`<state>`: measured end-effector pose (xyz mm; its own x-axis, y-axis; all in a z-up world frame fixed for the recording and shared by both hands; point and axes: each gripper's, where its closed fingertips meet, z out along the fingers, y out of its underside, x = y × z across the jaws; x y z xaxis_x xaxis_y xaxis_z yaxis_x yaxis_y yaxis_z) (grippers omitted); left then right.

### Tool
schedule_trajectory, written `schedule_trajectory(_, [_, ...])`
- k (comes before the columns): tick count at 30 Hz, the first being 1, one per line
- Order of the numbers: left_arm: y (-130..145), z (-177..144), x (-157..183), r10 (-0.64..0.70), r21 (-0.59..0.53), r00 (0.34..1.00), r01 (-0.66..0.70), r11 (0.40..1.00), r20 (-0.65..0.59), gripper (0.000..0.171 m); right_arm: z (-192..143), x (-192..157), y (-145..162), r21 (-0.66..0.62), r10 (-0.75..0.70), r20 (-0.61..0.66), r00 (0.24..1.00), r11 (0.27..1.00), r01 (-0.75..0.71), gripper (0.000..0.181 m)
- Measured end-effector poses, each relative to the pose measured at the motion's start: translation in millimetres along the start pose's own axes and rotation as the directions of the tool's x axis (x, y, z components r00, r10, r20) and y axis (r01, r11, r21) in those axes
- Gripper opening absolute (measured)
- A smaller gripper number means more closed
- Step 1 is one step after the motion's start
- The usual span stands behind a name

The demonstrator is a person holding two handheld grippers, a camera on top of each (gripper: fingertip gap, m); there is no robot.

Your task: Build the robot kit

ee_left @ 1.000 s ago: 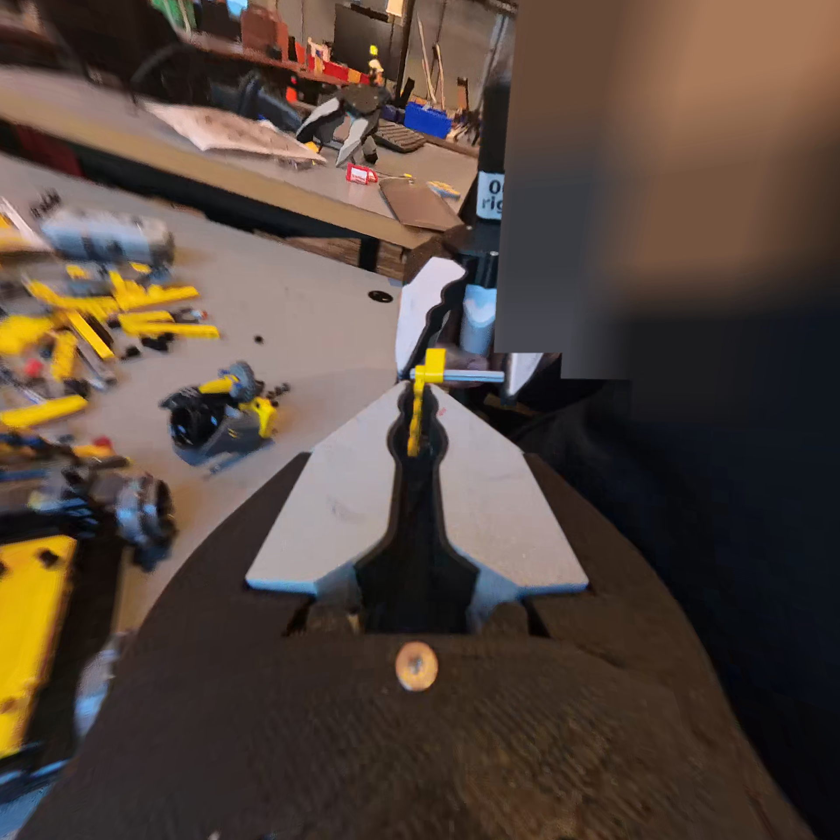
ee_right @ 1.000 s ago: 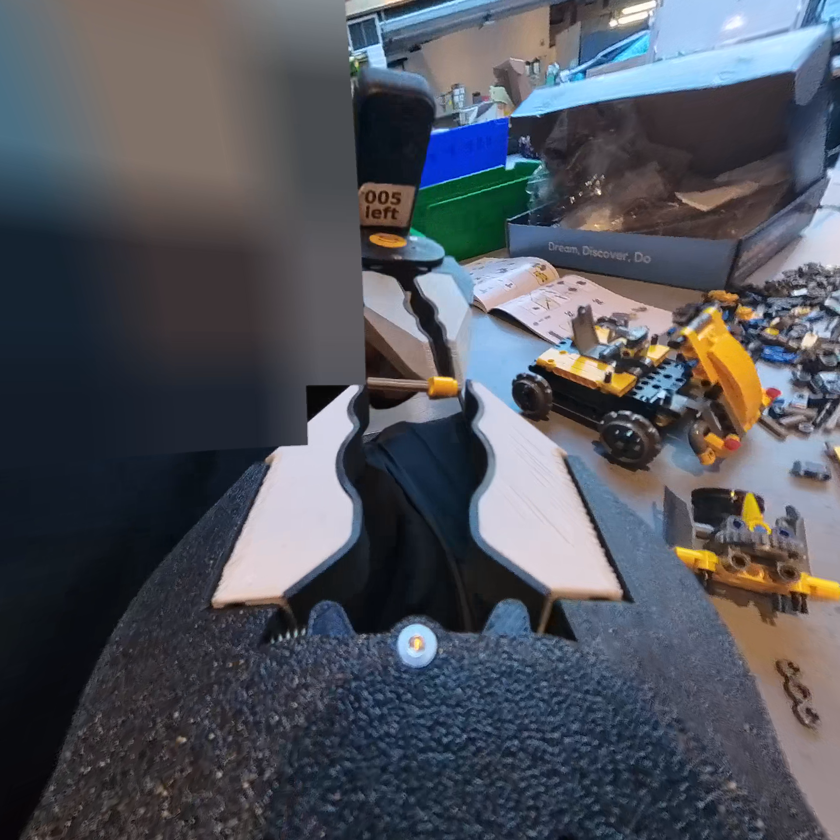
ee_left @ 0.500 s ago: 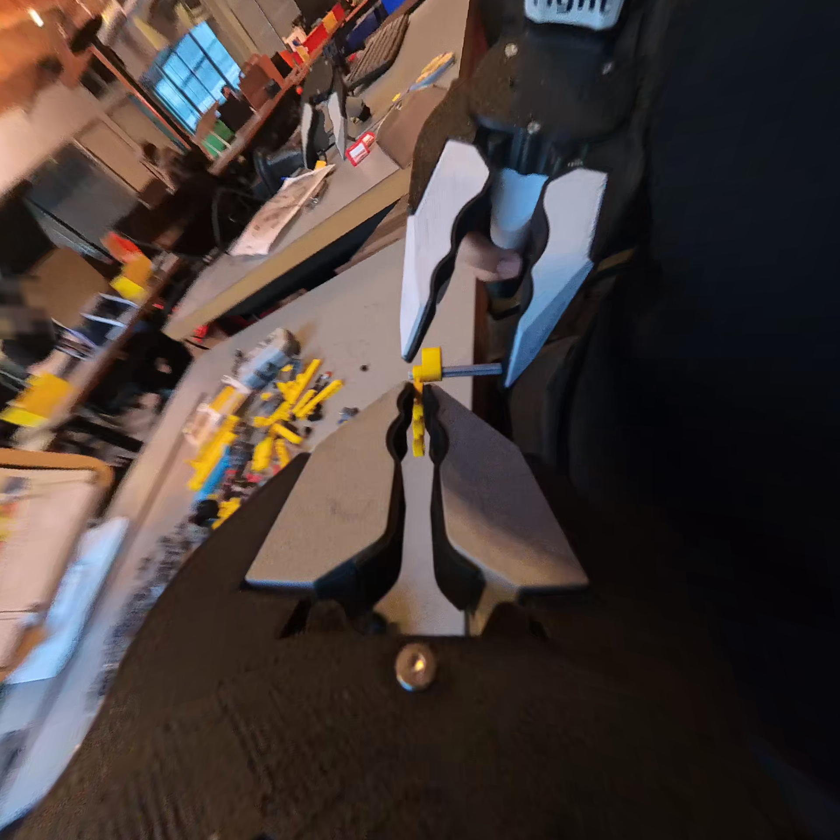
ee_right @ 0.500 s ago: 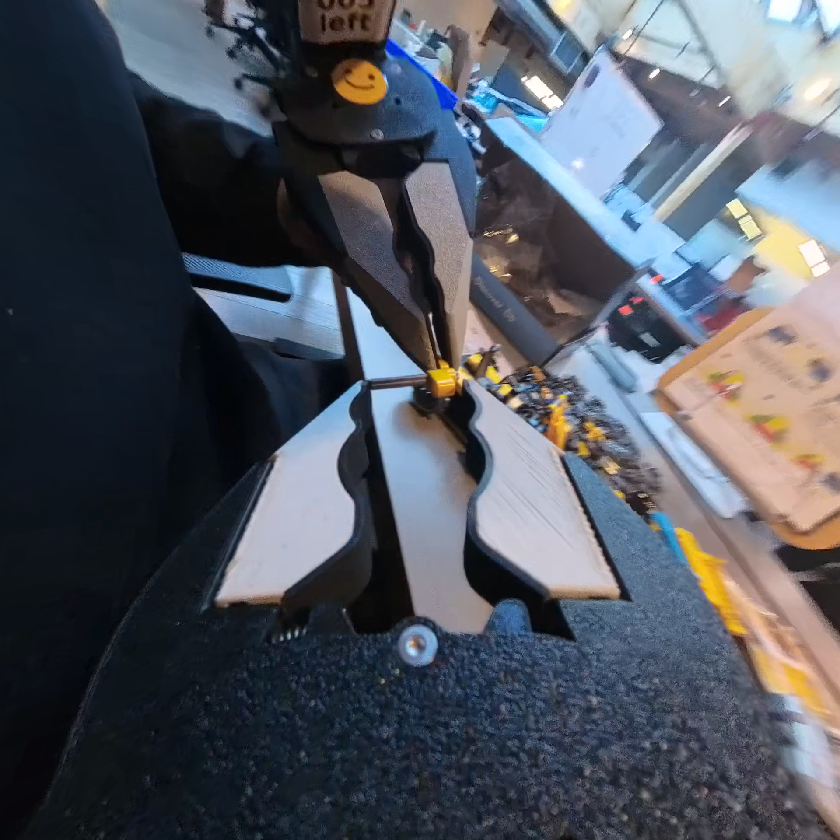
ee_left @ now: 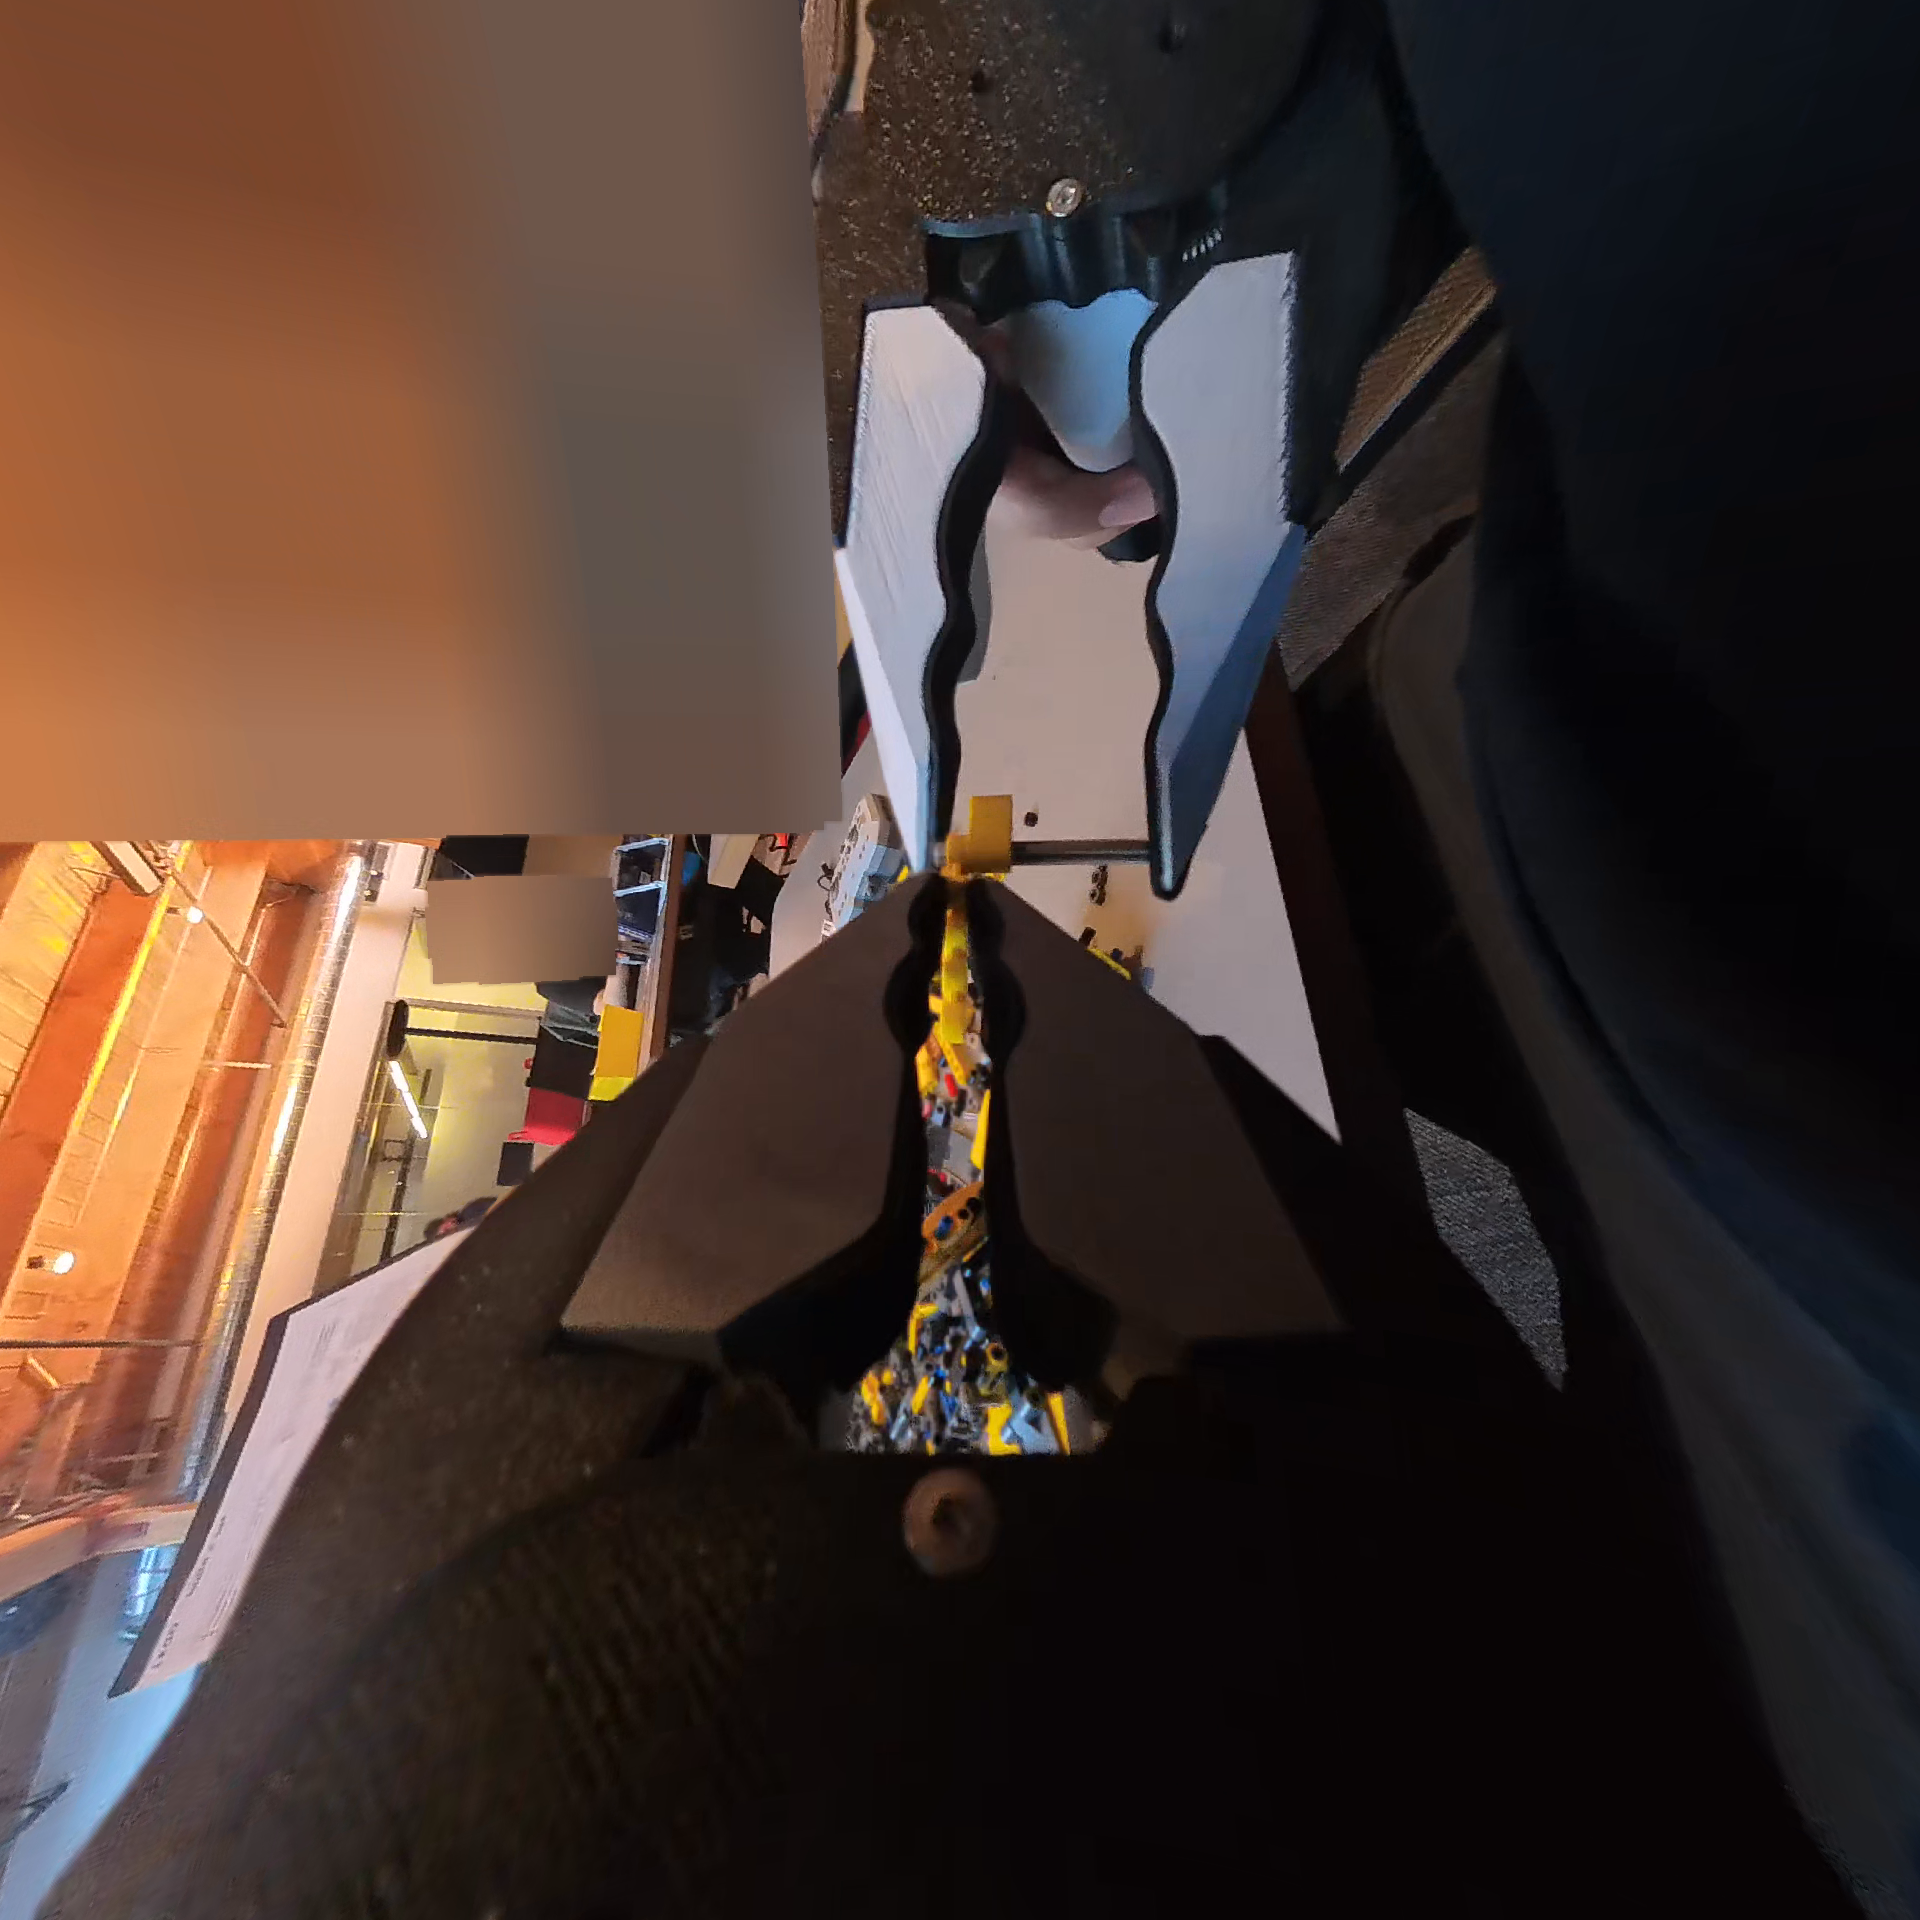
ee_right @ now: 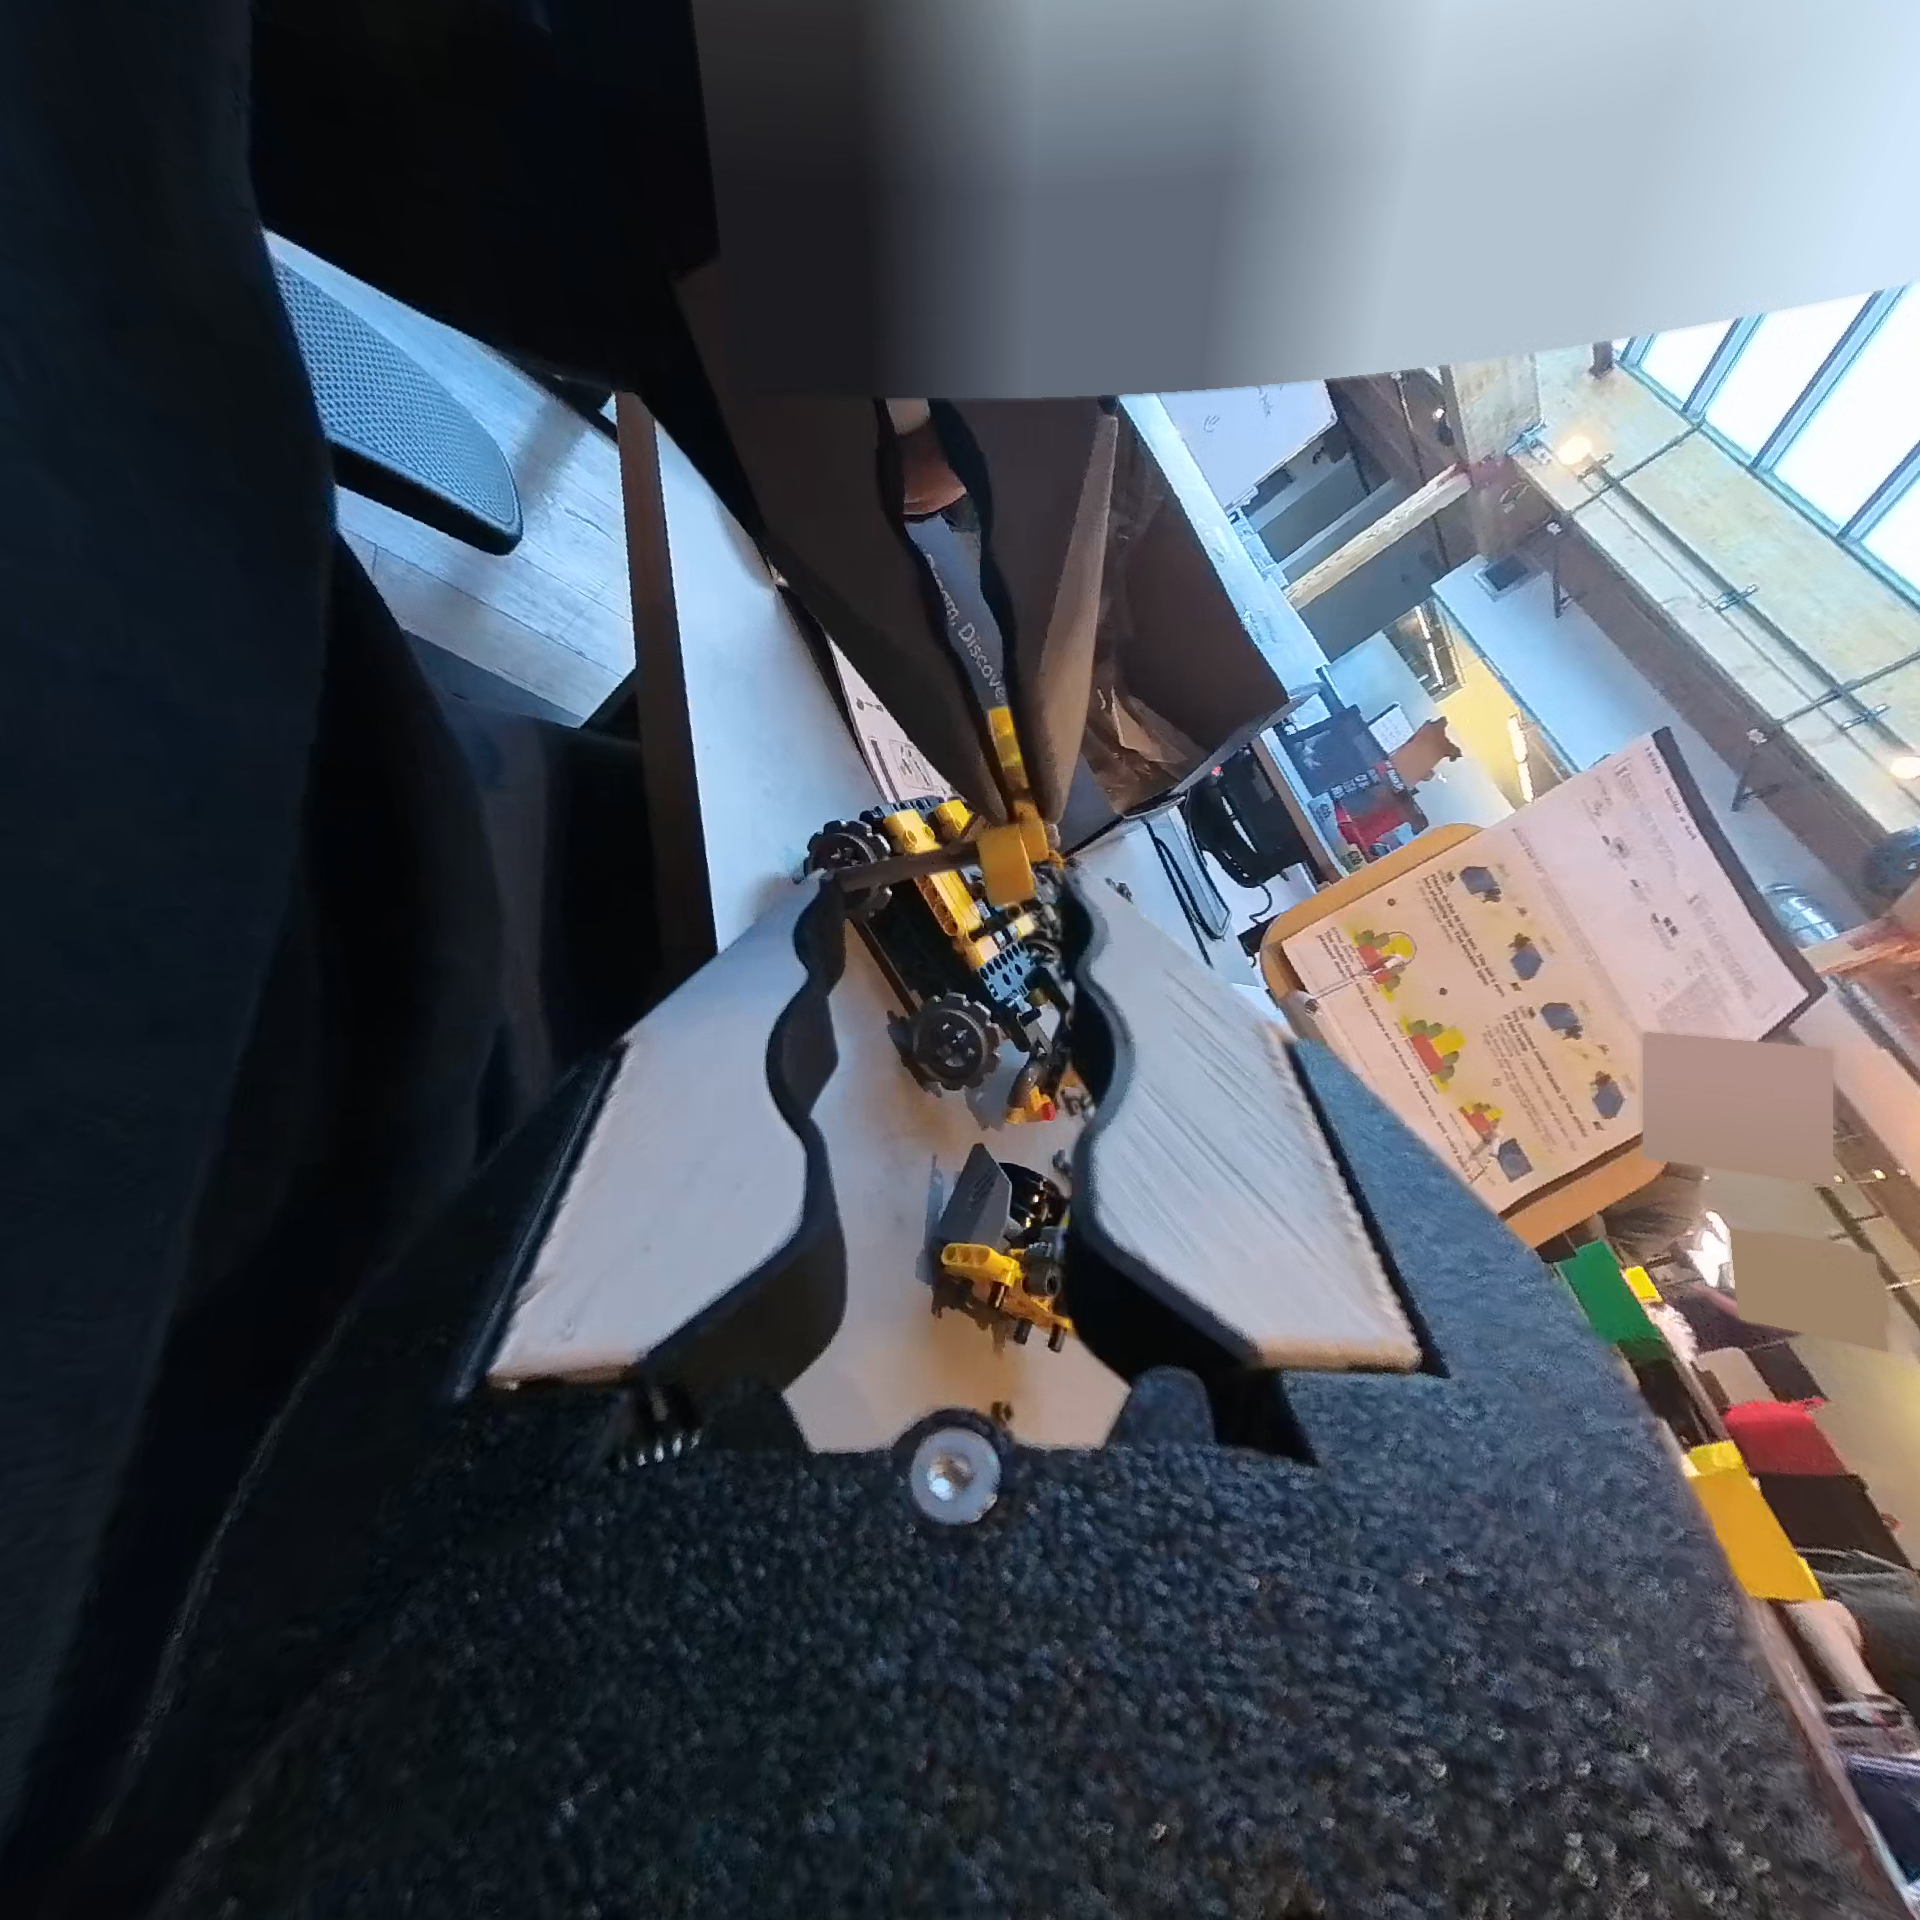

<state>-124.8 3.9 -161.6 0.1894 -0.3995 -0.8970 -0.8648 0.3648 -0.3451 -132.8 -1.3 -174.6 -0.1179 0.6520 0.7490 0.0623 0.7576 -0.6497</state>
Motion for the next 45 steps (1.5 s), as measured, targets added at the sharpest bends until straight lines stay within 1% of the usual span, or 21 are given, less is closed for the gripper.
schedule_trajectory(4, [0.6,1.0,-2.0,-0.012,0.001,1.0,0.012,1.0,0.009,0.0,-1.1,3.2,-3.6,0.015,-0.011,-0.012,1.0,1.0,0.011,0.045])
schedule_trajectory(9, [4.5,2.6,-1.7,-0.041,-0.002,0.999,0.041,0.999,0.007,0.001,-3.0,4.5,-5.4,0.022,-0.016,-0.011,1.0,1.0,0.016,0.044])
schedule_trajectory(12, [8.0,2.8,-0.8,-0.08,0.003,0.997,0.08,0.997,-0.007,0.002,-5.2,3.5,-7.3,0.043,0.026,0.015,1.0,0.999,-0.027,0.036])
schedule_trajectory(14, [9.4,3.5,1.4,-0.117,0.008,0.993,0.117,0.993,-0.025,0.002,-4.6,2.1,-6.0,0.046,0.06,0.039,0.997,0.997,-0.062,0.035])
schedule_trajectory(18, [7.7,4.3,3.8,-0.125,0.023,0.992,0.126,0.992,-0.029,0.002,-3.7,-1.1,-4.4,0.054,0.104,0.069,0.992,0.993,-0.108,0.036])
schedule_trajectory(20, [4.5,4.0,4.1,-0.147,0.043,0.988,0.148,0.988,-0.038,0.001,-2.9,-2.7,-3.0,0.06,0.137,0.088,0.987,0.988,-0.143,0.041])
schedule_trajectory(23, [4.9,4.8,2.8,-0.165,0.047,0.986,0.166,0.985,-0.034,0.001,-3.3,-3.3,-2.2,0.07,0.172,0.109,0.979,0.981,-0.18,0.038])
schedule_trajectory(27, [3.9,4.4,-1.3,-0.214,0.064,0.976,0.216,0.974,-0.034,0.001,-4.6,0.8,-4.6,0.084,0.148,0.072,0.986,0.984,-0.154,0.037])
schedule_trajectory(33, [3.5,5.1,1.9,-0.245,0.064,0.968,0.249,0.966,-0.062,0.001,-5.5,-1.9,-4.1,0.08,0.147,0.103,0.984,0.985,-0.156,0.037])
schedule_trajectory(39, [8.6,9.1,6.7,-0.267,0.016,0.96,0.269,0.963,-0.089,0.001,-3.6,-4.4,0.8,0.032,0.089,0.108,0.99,0.995,-0.093,0.037])
schedule_trajectory(43, [9.5,9.6,8.6,-0.348,0.009,0.929,0.351,0.936,-0.123,0.001,-3.4,-6.1,1.1,0.017,0.052,0.124,0.991,0.998,-0.055,0.036])
schedule_trajectory(45, [13.0,11.0,11.8,-0.347,-0.022,0.929,0.347,0.938,-0.131,0.001,-1.9,-7.9,4.0,-0.002,0.039,0.128,0.991,0.999,-0.04,0.036])
